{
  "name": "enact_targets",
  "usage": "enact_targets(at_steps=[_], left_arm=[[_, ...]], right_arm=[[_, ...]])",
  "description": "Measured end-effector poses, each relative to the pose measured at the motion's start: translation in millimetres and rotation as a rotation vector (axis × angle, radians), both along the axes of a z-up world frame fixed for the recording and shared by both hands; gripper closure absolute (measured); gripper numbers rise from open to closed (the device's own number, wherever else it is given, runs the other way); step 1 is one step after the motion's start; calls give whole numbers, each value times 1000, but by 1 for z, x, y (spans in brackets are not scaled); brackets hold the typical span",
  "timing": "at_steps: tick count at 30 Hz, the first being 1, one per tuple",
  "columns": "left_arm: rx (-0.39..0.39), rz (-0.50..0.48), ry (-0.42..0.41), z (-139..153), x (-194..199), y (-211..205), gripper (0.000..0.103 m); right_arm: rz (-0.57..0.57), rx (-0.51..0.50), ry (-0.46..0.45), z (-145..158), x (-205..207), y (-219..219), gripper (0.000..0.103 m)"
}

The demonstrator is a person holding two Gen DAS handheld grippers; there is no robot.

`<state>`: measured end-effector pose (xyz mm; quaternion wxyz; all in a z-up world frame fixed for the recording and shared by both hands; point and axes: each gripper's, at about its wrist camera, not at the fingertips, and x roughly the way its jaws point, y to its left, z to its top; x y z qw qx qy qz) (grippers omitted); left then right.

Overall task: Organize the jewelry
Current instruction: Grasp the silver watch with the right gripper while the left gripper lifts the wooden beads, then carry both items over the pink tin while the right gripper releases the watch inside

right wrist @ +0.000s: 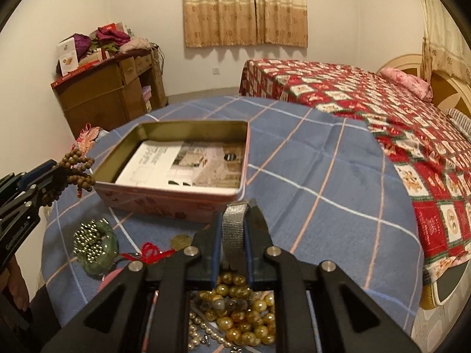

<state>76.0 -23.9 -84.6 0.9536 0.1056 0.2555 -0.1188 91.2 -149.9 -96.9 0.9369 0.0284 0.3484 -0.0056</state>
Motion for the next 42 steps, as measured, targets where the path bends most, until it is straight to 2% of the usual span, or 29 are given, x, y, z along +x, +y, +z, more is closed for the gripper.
enact_targets(at_steps=[9, 18, 26, 42], left_arm=[[-6, -8, -12, 8, 0, -2, 82], [0, 11, -31, 18, 11, -3, 82], [18, 17, -61, 31, 27, -11, 82], [56, 9, -53, 37, 72, -30, 82]], right_arm=[[5, 26, -70, 24, -6, -12, 87], [16, 12, -84, 30, 0, -10, 87], [45, -8, -109, 41, 12, -4, 87], [123, -38, -125, 56, 56, 16, 87]])
